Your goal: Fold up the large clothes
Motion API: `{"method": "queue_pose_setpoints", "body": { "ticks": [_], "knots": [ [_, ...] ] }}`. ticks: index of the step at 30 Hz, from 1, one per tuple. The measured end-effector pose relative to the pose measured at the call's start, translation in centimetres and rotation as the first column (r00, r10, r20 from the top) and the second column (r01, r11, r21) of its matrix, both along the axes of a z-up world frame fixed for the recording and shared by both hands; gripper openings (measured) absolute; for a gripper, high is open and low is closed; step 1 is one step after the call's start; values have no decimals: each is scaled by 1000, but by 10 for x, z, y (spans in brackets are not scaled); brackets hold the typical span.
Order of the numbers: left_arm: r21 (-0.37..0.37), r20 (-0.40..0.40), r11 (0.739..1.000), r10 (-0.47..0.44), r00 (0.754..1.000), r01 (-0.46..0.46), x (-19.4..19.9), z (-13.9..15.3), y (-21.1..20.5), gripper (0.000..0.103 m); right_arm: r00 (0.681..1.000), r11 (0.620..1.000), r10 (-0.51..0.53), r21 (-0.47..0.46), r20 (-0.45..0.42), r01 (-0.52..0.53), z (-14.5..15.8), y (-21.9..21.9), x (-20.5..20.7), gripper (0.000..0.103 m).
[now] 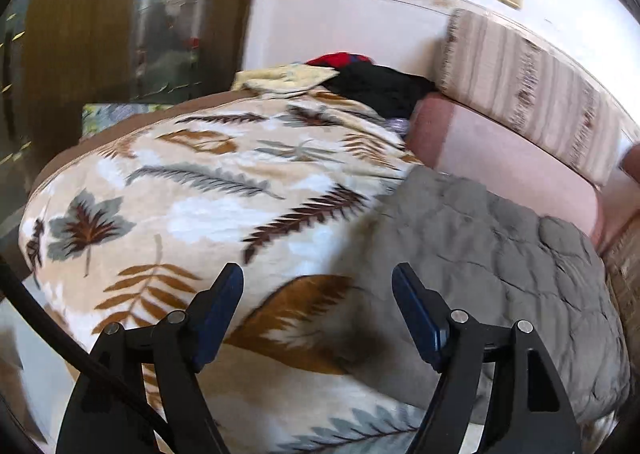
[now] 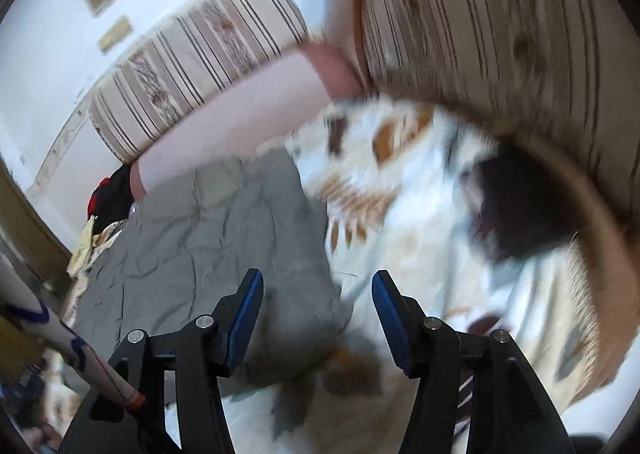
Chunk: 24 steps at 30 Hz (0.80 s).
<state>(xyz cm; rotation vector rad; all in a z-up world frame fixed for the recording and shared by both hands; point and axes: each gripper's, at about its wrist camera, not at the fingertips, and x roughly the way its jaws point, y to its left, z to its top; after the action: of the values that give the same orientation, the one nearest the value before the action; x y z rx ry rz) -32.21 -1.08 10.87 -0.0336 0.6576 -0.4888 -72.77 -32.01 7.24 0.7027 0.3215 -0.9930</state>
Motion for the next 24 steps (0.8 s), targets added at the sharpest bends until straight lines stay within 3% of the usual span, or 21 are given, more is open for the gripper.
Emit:
{"method": "queue_pose_setpoints", "body": {
  "ticks": [4,7,10,13,20,24],
  "knots": [
    [54,62,985,-169,984,166,-37,7,-51,76,981,969,193,-156,-18,-193,28,25,42,62],
    [109,121,948,-310,943,298,-76,8,-96,76,937,919,337,-182,-90,-348,30,40,96,62],
    [182,84,895,-427,900,408,-99,-7,-142,76,907,891,388,-185,-165,-415,27,42,139,61],
    [262,89,882,-426,900,391,-106,-27,-167,76,894,885,404,-163,-197,-436,17,30,166,61],
    [345,88,855,-440,894,387,-104,-50,-183,78,843,879,443,-38,-307,-476,-34,8,187,62],
    [318,108,866,-438,893,386,-103,-51,-179,79,842,877,445,-42,-304,-479,-33,4,182,62]
  ]
}}
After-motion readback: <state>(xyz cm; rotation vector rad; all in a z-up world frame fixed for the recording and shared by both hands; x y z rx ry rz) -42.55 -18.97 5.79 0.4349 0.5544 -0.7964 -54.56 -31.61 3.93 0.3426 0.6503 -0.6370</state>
